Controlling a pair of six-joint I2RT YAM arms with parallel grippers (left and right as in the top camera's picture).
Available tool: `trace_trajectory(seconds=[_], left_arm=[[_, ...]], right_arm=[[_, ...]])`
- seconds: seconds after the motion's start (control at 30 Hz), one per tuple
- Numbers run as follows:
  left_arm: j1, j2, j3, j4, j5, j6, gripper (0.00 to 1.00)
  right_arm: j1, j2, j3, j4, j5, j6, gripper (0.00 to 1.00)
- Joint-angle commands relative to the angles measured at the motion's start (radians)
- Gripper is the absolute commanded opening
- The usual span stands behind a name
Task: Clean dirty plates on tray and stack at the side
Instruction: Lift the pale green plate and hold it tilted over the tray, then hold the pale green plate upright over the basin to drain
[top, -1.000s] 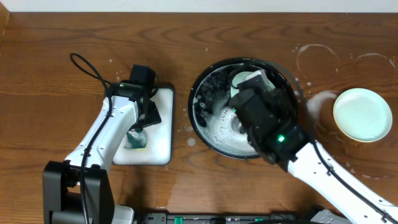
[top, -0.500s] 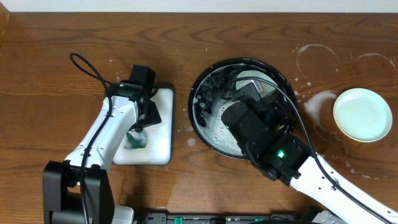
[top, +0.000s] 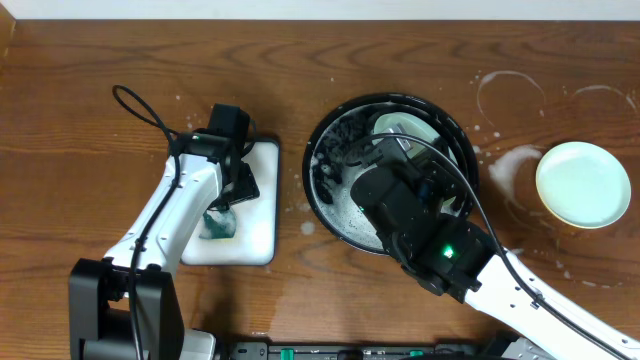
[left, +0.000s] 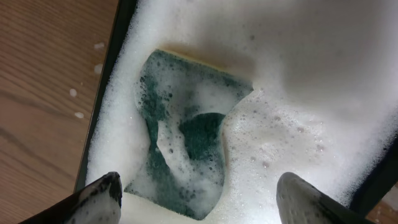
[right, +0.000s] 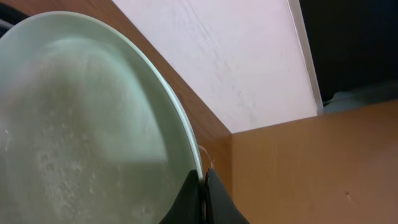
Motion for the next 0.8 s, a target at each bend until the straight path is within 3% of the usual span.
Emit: trace_trajectory(seconds=[0.0,0.77], left_arm=[[0.004,-0.008,0.005,-0.002,-0.005,0.006,0.82],[0.004,-0.008,0.005,-0.002,-0.005,0.006,0.82]], right_arm=[[0.006,-0.014,0.000,0.003,0.032,-0.030,0.01],[0.005,-0.010,0.000,-0.002,0.029,0.001,0.01]])
